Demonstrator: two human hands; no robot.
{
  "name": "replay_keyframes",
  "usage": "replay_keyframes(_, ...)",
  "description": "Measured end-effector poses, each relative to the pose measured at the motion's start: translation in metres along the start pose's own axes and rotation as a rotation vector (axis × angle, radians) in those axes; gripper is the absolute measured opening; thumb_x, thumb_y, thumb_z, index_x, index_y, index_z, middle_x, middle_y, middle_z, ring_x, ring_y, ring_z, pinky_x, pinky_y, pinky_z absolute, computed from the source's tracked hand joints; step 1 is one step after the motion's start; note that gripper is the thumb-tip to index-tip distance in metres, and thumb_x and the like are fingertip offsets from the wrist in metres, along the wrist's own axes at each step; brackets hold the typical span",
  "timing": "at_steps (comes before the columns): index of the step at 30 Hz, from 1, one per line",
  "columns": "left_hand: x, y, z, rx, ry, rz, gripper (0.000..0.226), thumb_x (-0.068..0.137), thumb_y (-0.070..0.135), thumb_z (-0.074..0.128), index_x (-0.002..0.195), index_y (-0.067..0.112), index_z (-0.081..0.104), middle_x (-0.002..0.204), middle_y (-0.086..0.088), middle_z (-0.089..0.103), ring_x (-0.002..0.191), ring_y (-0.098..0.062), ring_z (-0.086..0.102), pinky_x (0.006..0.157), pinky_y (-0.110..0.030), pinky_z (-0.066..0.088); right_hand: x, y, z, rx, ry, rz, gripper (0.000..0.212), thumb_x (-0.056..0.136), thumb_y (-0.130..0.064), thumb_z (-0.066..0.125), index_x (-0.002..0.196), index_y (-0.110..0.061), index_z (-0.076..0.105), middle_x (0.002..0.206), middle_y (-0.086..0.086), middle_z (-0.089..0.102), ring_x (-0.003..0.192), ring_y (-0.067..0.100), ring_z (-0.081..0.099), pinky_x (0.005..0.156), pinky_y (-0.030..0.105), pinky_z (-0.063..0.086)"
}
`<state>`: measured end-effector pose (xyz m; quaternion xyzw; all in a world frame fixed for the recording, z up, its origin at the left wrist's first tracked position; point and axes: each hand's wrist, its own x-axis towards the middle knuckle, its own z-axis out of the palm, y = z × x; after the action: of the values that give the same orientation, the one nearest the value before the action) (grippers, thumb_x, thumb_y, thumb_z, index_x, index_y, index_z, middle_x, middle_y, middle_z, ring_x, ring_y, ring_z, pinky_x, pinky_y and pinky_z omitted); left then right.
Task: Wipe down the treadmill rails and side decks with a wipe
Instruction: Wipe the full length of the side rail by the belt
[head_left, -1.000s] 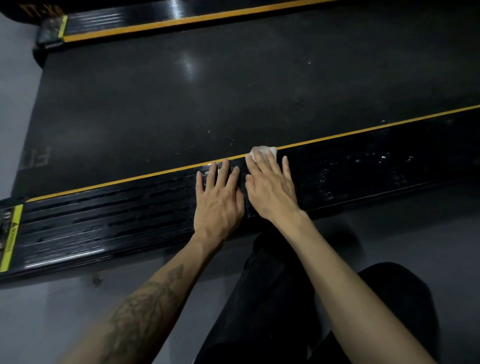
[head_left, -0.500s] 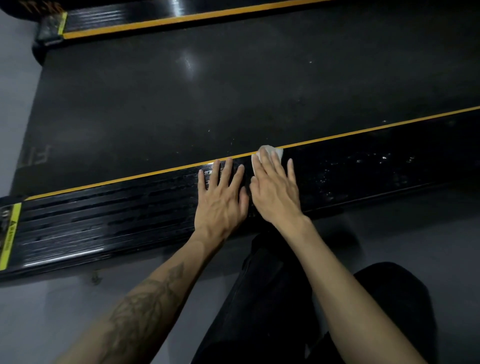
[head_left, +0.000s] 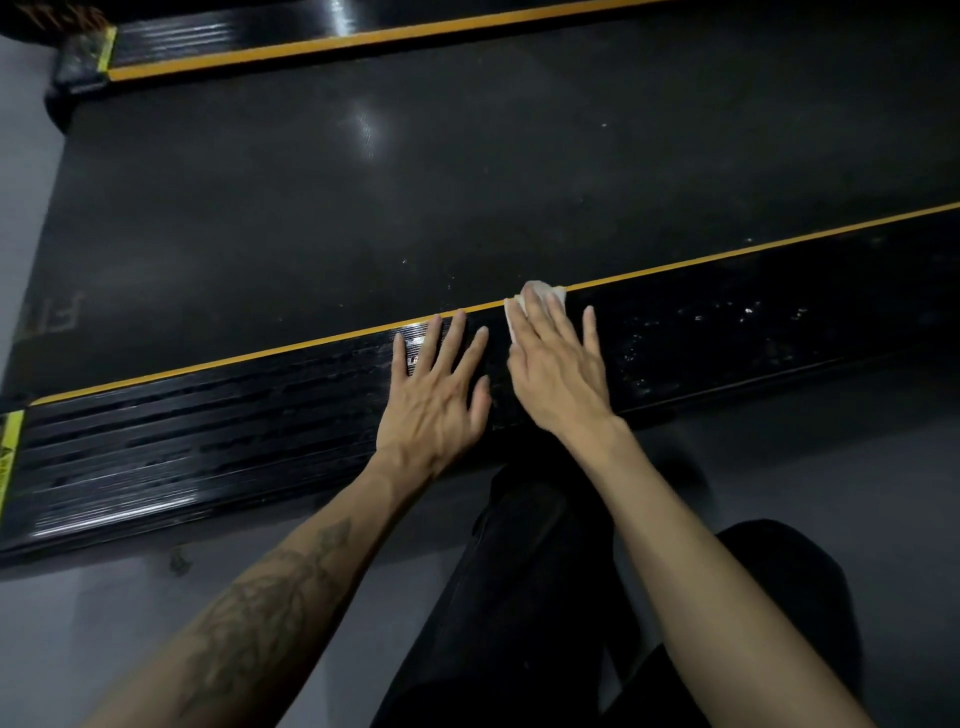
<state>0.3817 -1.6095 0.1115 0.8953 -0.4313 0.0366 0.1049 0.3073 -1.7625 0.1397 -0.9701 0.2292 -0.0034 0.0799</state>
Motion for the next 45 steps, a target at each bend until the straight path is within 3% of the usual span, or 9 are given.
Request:
replay_keyframes(6, 0.003, 0.002, -0.001, -0.02, -0.018, 0.001, 0.065, 0.101, 0.048, 0.022, 0.16, 0.024, 0.034, 0.17, -0.004, 0.021, 0.159, -0.024, 0.011, 0.126, -0.06, 0.01, -0.03, 0.002, -0.002, 0.061, 0.002, 0.122, 0.06, 0.108, -0.033, 0.025, 0.165, -0.019, 0.014, 0.173, 0.001, 0.006, 0.16, 0.021, -0.001, 0.126, 0.052, -0.002)
replay_keyframes(10, 0.005, 0.006, -0.002, -0.031, -0.04, -0.016, 0.066, 0.1, 0.047, 0.02, 0.159, 0.02, 0.037, 0.17, -0.006, 0.023, 0.159, -0.026, 0.011, 0.126, -0.061, 0.009, -0.024, -0.008, 0.001, 0.07, -0.003, 0.041, 0.075, 0.095, -0.042, 0.002, 0.164, -0.02, 0.022, 0.172, 0.0, 0.012, 0.16, 0.021, 0.005, 0.126, 0.053, 0.0)
replay_keyframes(16, 0.008, 0.01, -0.005, -0.053, -0.093, -0.052, 0.07, 0.099, 0.048, 0.011, 0.16, 0.022, 0.032, 0.172, -0.002, 0.014, 0.16, -0.023, 0.001, 0.126, -0.058, 0.001, -0.024, 0.012, -0.001, 0.017, 0.021, 0.096, 0.076, 0.095, -0.041, -0.001, 0.165, -0.021, 0.019, 0.173, -0.001, 0.01, 0.16, 0.018, 0.004, 0.127, 0.055, 0.0)
replay_keyframes(23, 0.009, 0.014, -0.001, -0.055, -0.06, -0.075, 0.066, 0.101, 0.046, 0.017, 0.159, 0.021, 0.035, 0.171, -0.004, 0.019, 0.16, -0.024, 0.005, 0.126, -0.059, 0.004, -0.025, 0.002, 0.001, -0.036, -0.022, 0.022, 0.062, 0.105, -0.038, 0.013, 0.165, -0.023, 0.015, 0.173, -0.002, 0.006, 0.16, 0.02, 0.003, 0.128, 0.055, 0.0)
replay_keyframes(27, 0.009, 0.014, -0.001, -0.033, -0.042, -0.062, 0.064, 0.102, 0.046, 0.021, 0.159, 0.02, 0.035, 0.17, -0.006, 0.022, 0.159, -0.027, 0.008, 0.126, -0.06, 0.006, -0.029, 0.016, -0.001, -0.03, -0.012, 0.11, 0.061, 0.108, -0.036, 0.023, 0.166, -0.021, 0.008, 0.173, 0.0, 0.001, 0.16, 0.019, -0.004, 0.127, 0.054, -0.003)
replay_keyframes(32, 0.01, 0.016, -0.001, -0.036, -0.044, -0.072, 0.066, 0.101, 0.047, 0.02, 0.159, 0.02, 0.036, 0.17, -0.008, 0.023, 0.159, -0.028, 0.011, 0.126, -0.061, 0.008, -0.047, -0.009, 0.008, 0.017, 0.015, 0.09, 0.074, 0.097, -0.044, 0.01, 0.163, -0.015, 0.023, 0.171, 0.006, 0.015, 0.159, 0.025, 0.01, 0.127, 0.053, 0.004)
replay_keyframes(35, 0.009, 0.017, -0.001, -0.043, -0.032, -0.074, 0.065, 0.101, 0.046, 0.022, 0.158, 0.02, 0.037, 0.169, -0.008, 0.025, 0.158, -0.029, 0.013, 0.126, -0.06, 0.009, -0.034, -0.003, 0.007, -0.016, -0.015, 0.026, 0.074, 0.096, -0.044, 0.004, 0.165, -0.019, 0.019, 0.173, 0.002, 0.009, 0.16, 0.021, 0.004, 0.126, 0.053, 0.0)
replay_keyframes(39, 0.009, 0.017, 0.0, -0.047, -0.021, -0.075, 0.064, 0.101, 0.045, 0.025, 0.158, 0.019, 0.039, 0.169, -0.009, 0.026, 0.158, -0.029, 0.014, 0.126, -0.059, 0.01, -0.04, 0.004, 0.008, -0.009, 0.03, 0.103, 0.066, 0.103, -0.041, 0.014, 0.165, -0.02, 0.014, 0.173, 0.002, 0.007, 0.16, 0.02, 0.002, 0.127, 0.053, 0.001)
replay_keyframes(45, 0.01, 0.019, -0.002, -0.039, -0.011, -0.079, 0.064, 0.1, 0.044, 0.025, 0.156, 0.017, 0.042, 0.167, -0.011, 0.03, 0.157, -0.031, 0.019, 0.125, -0.06, 0.013, -0.048, -0.01, 0.014, 0.077, 0.073, 0.045, 0.07, 0.098, -0.042, 0.017, 0.161, -0.014, 0.033, 0.169, 0.007, 0.024, 0.158, 0.024, 0.018, 0.126, 0.055, 0.009)
